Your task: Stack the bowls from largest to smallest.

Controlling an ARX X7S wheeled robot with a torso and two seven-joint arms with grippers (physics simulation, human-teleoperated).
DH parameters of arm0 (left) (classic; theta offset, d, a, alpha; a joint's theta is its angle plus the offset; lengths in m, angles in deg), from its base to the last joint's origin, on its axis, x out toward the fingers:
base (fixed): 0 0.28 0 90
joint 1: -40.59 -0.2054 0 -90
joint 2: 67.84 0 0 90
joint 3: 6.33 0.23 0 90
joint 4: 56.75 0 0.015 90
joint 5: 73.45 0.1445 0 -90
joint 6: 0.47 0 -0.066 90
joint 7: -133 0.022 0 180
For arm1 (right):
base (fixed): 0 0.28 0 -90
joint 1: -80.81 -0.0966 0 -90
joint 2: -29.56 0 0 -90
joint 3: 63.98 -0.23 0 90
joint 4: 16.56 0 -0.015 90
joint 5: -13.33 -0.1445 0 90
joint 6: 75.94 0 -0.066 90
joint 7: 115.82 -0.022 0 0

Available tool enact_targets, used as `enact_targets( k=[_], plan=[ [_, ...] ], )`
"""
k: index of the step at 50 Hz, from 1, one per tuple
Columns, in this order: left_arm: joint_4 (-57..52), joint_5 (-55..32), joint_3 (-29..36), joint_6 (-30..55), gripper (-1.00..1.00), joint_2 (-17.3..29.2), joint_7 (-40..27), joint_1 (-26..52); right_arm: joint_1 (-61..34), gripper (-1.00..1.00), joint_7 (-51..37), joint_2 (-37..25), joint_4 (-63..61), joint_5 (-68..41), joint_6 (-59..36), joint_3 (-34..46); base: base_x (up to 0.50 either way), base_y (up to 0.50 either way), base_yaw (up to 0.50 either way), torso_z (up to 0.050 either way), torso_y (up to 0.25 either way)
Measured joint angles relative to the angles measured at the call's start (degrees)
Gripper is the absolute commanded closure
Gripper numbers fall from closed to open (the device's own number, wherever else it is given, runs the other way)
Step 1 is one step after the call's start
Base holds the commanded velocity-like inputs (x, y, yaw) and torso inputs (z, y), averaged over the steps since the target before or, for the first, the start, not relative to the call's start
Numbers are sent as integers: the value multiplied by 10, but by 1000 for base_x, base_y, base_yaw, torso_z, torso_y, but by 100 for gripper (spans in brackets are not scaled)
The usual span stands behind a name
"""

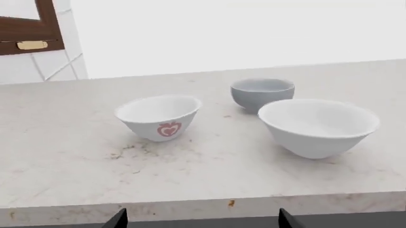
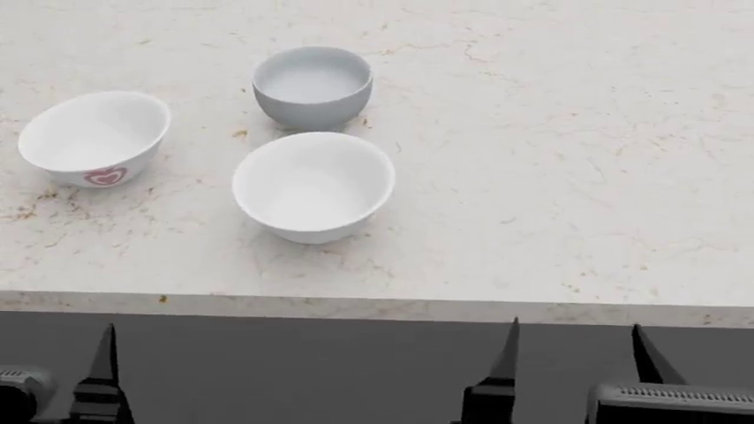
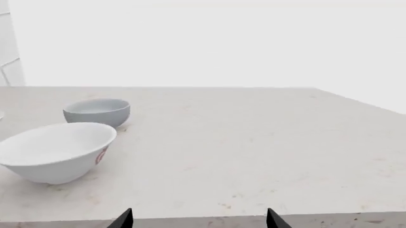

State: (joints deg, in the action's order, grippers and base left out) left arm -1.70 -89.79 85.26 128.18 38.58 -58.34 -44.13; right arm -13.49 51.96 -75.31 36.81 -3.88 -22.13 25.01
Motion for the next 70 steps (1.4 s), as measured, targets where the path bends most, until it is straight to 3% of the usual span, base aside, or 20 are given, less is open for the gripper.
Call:
enact_targets(
  k=[10,27,59,70],
  plan=[
    [-78,-41,-46,88,-100,35,4,17,-9,-100,-4,-25,-66,-48,-89,-52,0,0,0,0,0],
    [-127,-73,-85,152,-100,62,3,29,-15,-100,-5,-45,-101,-75,-118,-93,290,485,0,0,0],
    [-171,-101,-102,206,-100,81,-12,49,-22,-100,-18,-52,-131,-109,-137,-131,390,240,0,0,0],
    [-177,-124,-125,220,-100,81,-7,45,-84,-100,-41,-59,-125,-148,-222,-136,0,0,0,0,0]
  ],
)
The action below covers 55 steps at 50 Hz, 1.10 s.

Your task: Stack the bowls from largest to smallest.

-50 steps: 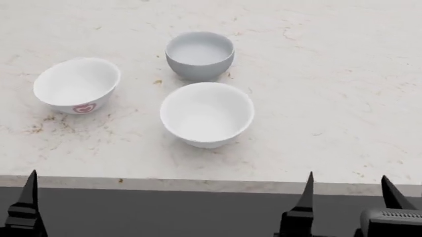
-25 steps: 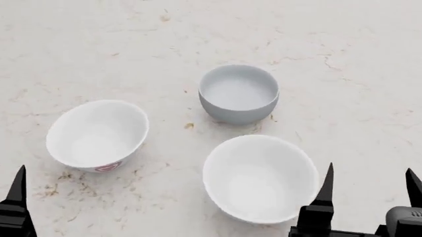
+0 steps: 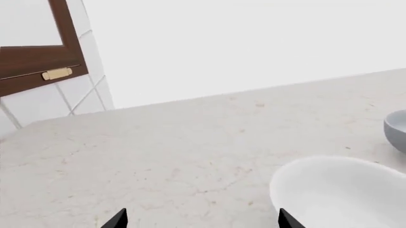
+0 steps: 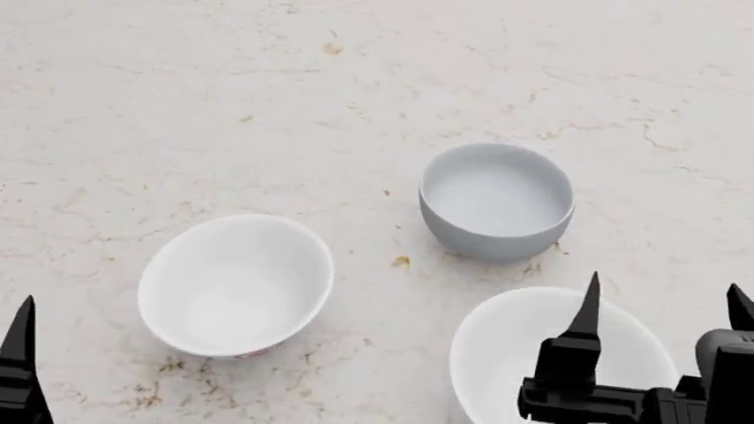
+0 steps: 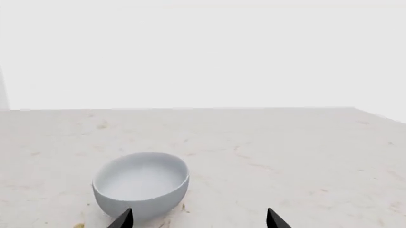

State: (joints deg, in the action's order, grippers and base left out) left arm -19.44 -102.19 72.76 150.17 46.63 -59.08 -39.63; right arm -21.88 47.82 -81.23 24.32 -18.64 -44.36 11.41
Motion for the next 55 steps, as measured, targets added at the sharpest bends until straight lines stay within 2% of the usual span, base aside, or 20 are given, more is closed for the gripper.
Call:
enact_targets(
  k=[9,19,26,33,42,55],
  plan=[
    [-2,-23,-29,14,-100,2,6,-5,-184,-100,-3,-19,106,-24,-103,58,0,0,0,0,0],
    [1,-33,-40,20,-100,7,7,-3,-422,-100,39,-24,361,-15,-174,163,0,0,0,0,0],
    [-1,-45,-52,20,-100,7,12,-8,-570,-100,90,-2,607,19,-159,246,0,0,0,0,0],
    [-8,-64,-74,18,-100,6,21,-21,-700,-100,161,47,891,68,-79,325,0,0,0,0,0],
    [4,-60,-53,11,-100,3,18,-13,-774,-100,201,95,1099,150,-22,333,0,0,0,0,0],
    [9,-59,-38,4,-100,3,15,-10,-772,-100,205,130,1202,246,4,262,0,0,0,0,0]
  ],
)
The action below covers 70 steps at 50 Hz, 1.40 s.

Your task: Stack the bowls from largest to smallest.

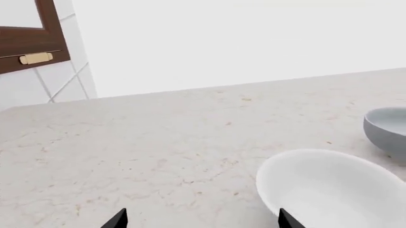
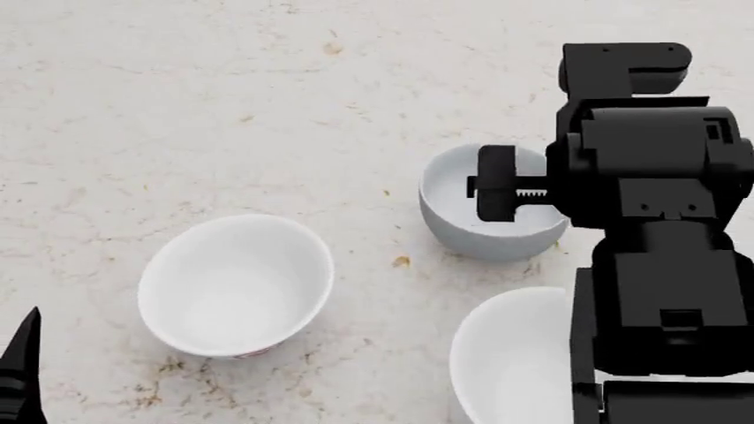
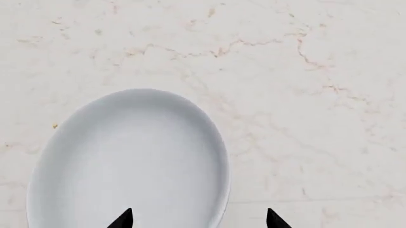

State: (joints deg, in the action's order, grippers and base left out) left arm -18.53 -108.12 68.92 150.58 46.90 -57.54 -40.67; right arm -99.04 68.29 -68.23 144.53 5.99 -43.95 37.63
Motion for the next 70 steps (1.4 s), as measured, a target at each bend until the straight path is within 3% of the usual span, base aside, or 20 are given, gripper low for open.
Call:
enact_targets(
  k=[16,17,36,53,60,70],
  plan=[
    [1,-1,-3,-13,-100,5,2,-14,25,-100,-16,19,29,49,5,-87,0,0,0,0,0],
    [2,0,-2,-14,-100,5,1,-14,26,100,-18,19,29,50,6,-92,0,0,0,0,0],
    [6,-1,4,-17,-100,10,-5,-12,-3,100,-31,26,39,67,52,-164,0,0,0,0,0],
    [14,-4,-17,-18,-100,16,-13,-8,-68,100,33,47,39,68,55,-177,0,0,0,0,0],
    [13,-8,-28,-19,-100,19,-14,-13,-49,100,51,61,-57,35,-21,-165,0,0,0,0,0],
    [18,-4,-25,-22,-100,22,-19,-11,14,100,-16,71,-245,-132,-166,-146,0,0,0,0,0]
  ],
)
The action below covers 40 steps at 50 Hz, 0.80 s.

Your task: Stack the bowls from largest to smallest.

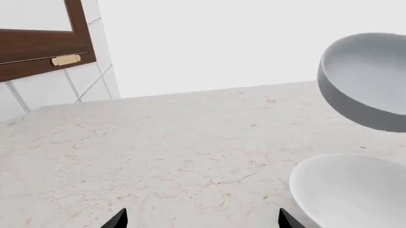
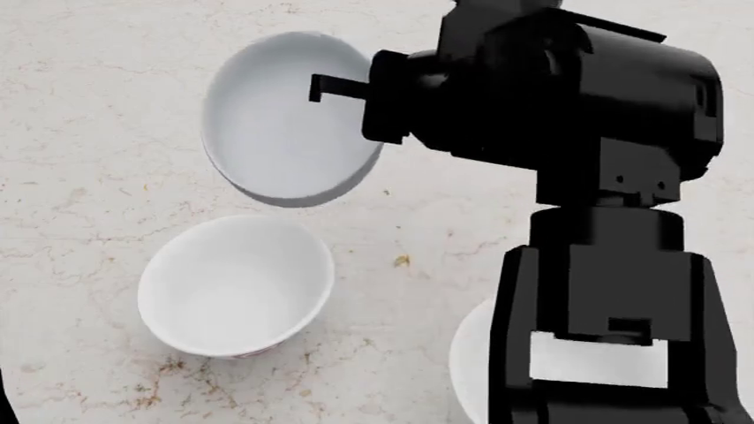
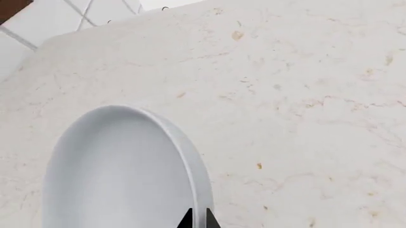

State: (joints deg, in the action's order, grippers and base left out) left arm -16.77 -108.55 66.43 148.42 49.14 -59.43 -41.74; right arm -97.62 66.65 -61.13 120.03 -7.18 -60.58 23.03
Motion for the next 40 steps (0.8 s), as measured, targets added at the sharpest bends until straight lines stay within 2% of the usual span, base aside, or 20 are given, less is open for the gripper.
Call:
enact_targets(
  k=[9,21,28,40],
  plan=[
    [3,0,0,-3,-100,2,-2,-1,55,100,-123,3,-111,-192,-87,7,0,0,0,0,1],
    [5,-2,-3,-7,-100,5,-3,-4,114,100,-264,-5,-176,-387,-129,24,0,0,0,0,0],
    [5,-4,-4,-8,-100,6,-3,-6,135,100,-306,-14,-192,-447,-128,40,0,0,0,0,0],
    [8,-4,1,-12,-100,8,-5,-8,156,100,-326,-29,-197,-481,-105,70,0,0,0,0,1]
  ],
)
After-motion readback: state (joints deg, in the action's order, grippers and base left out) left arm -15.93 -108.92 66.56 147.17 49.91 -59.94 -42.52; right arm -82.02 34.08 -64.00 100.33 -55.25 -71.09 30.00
